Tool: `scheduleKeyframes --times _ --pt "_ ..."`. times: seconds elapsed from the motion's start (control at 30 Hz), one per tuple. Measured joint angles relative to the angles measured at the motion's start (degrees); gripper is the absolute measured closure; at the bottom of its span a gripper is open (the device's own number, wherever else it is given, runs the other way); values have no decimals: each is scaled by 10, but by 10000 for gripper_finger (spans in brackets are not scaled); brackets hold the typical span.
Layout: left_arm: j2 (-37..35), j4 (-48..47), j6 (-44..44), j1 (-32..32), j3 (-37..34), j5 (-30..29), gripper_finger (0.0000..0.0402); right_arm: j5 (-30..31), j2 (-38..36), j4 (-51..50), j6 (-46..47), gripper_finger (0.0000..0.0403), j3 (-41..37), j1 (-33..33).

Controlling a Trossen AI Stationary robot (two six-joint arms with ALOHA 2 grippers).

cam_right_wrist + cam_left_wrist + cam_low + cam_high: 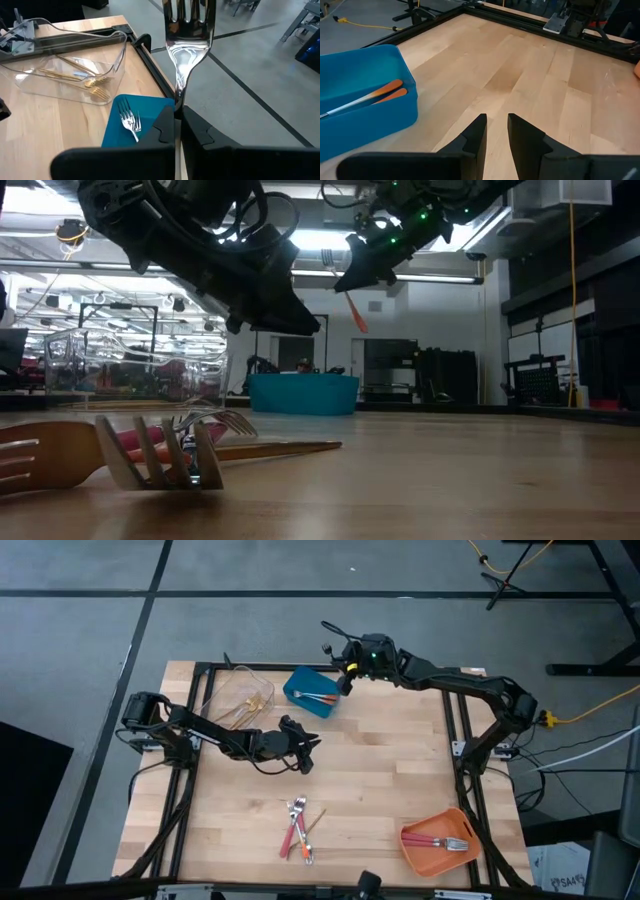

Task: Sort silverware by color (type)
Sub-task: Put the orange fork into the blue bin

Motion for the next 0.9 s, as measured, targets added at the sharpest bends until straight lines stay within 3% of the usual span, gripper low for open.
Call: scheduleKeyframes --times 0.2,0.4,0.63,0.9 --pt "-5 -7 1 0 0 0 331 -9 9 -14 1 403 21 0" --pt "-27 -22 32 0 0 -4 331 -13 98 -120 4 403 162 1" --pt "-82 -150 41 -3 -1 -1 331 -22 225 -233 -16 403 306 1" --pt "-97 -237 42 -24 0 0 331 -34 299 -287 -49 403 342 0"
